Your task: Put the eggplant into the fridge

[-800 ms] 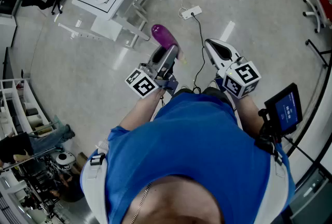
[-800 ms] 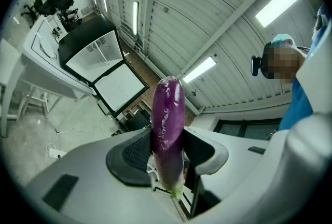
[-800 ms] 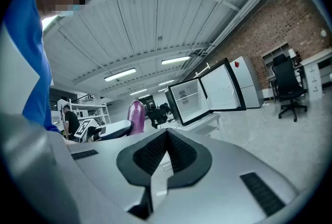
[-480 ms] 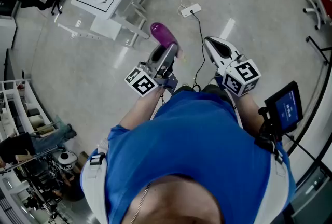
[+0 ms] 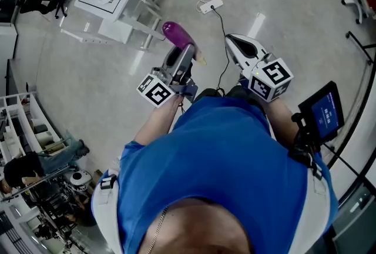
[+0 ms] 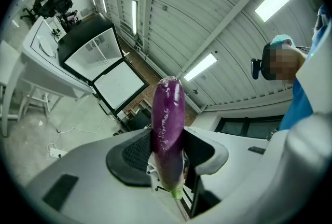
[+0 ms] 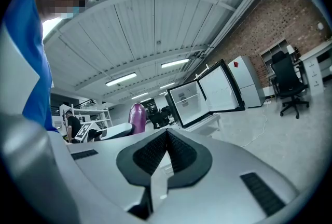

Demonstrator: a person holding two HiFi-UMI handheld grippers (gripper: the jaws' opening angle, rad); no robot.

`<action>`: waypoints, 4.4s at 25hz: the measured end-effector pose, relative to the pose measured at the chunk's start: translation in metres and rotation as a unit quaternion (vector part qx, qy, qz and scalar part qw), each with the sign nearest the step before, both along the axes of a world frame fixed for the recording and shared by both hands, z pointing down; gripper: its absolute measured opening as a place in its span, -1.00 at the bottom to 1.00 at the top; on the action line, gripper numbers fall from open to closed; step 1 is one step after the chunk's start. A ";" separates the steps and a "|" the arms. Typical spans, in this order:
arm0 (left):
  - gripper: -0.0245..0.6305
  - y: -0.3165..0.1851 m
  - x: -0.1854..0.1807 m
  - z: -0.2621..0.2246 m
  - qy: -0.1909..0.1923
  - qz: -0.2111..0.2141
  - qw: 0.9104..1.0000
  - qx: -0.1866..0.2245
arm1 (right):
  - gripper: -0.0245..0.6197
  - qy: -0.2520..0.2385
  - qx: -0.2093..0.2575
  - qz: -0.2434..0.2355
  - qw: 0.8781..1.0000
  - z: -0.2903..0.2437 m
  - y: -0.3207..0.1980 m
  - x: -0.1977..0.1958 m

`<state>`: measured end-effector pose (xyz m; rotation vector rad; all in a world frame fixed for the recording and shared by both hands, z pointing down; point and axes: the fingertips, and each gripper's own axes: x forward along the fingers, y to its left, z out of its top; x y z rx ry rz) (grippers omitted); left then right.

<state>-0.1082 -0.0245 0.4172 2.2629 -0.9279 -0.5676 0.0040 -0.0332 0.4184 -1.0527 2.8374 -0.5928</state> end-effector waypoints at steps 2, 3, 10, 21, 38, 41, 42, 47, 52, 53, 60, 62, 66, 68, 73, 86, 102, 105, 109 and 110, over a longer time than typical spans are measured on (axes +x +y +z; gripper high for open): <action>-0.35 0.000 -0.001 0.000 -0.001 -0.001 1.000 0.001 | -0.92 0.000 0.001 -0.002 1.000 0.000 0.000 -0.001; -0.35 0.000 -0.002 -0.001 -0.002 -0.001 1.000 0.001 | -0.92 -0.001 0.001 -0.002 1.000 -0.001 0.000 -0.002; -0.35 -0.002 -0.014 -0.011 -0.004 -0.006 1.000 0.002 | -0.92 -0.002 0.002 -0.008 1.000 -0.013 -0.003 -0.014; -0.35 0.001 -0.023 -0.008 -0.011 -0.028 1.000 -0.007 | -0.92 -0.007 -0.004 -0.018 1.000 -0.008 0.003 -0.016; -0.35 -0.027 -0.007 -0.006 0.000 -0.010 1.000 0.014 | -0.92 0.004 0.011 0.011 1.000 -0.007 -0.012 0.002; -0.35 -0.031 -0.006 -0.006 0.001 -0.007 1.000 0.014 | -0.92 0.008 0.010 0.015 1.000 -0.007 -0.015 0.004; -0.35 -0.033 -0.007 -0.005 0.001 -0.007 1.000 0.014 | -0.92 0.008 0.010 0.017 1.000 -0.007 -0.016 0.004; -0.35 -0.038 -0.006 -0.002 -0.003 -0.003 1.000 0.013 | -0.92 0.011 0.013 0.022 1.000 -0.006 -0.018 0.007; -0.35 -0.042 -0.009 -0.004 -0.012 -0.007 1.000 0.018 | -0.92 0.011 0.016 0.025 1.000 -0.008 -0.020 0.007; -0.35 -0.040 -0.010 -0.004 -0.013 -0.009 1.000 0.019 | -0.92 0.013 0.017 0.024 0.999 -0.008 -0.018 0.006; -0.35 -0.022 -0.015 0.003 -0.015 -0.014 1.000 0.017 | -0.92 0.020 0.017 0.030 0.999 -0.005 0.001 0.008; -0.35 -0.004 -0.020 0.002 -0.017 -0.018 1.000 0.016 | -0.92 0.019 0.017 0.031 0.999 -0.005 0.019 0.005; -0.35 0.059 -0.040 -0.002 -0.029 -0.021 0.999 0.021 | -0.92 0.016 0.022 0.039 0.999 -0.011 0.085 -0.009; -0.35 0.036 -0.042 -0.001 -0.036 -0.033 0.999 0.020 | -0.92 0.013 0.023 0.035 0.999 -0.012 0.062 -0.007; -0.35 -0.018 -0.044 0.004 -0.055 -0.055 0.997 0.019 | -0.92 0.011 0.027 0.029 0.999 -0.013 0.010 0.001; -0.35 -0.074 -0.068 0.010 -0.178 -0.125 0.976 0.029 | -0.92 0.002 0.033 -0.011 0.999 -0.013 -0.022 -0.006; -0.35 -0.216 -0.072 0.035 -0.365 -0.172 0.915 0.001 | -0.92 -0.013 0.032 -0.036 0.999 -0.009 -0.103 0.019; -0.35 -0.251 -0.070 0.043 -0.415 -0.171 0.893 0.002 | -0.92 -0.010 0.034 -0.037 0.999 -0.007 -0.127 0.022; -0.35 -0.314 -0.073 0.050 -0.485 -0.179 0.856 -0.002 | -0.92 -0.006 0.036 -0.042 0.998 -0.010 -0.176 0.030; -0.35 -0.323 -0.076 0.052 -0.501 -0.180 0.847 -0.001 | -0.92 -0.004 0.037 -0.044 0.998 -0.010 -0.182 0.028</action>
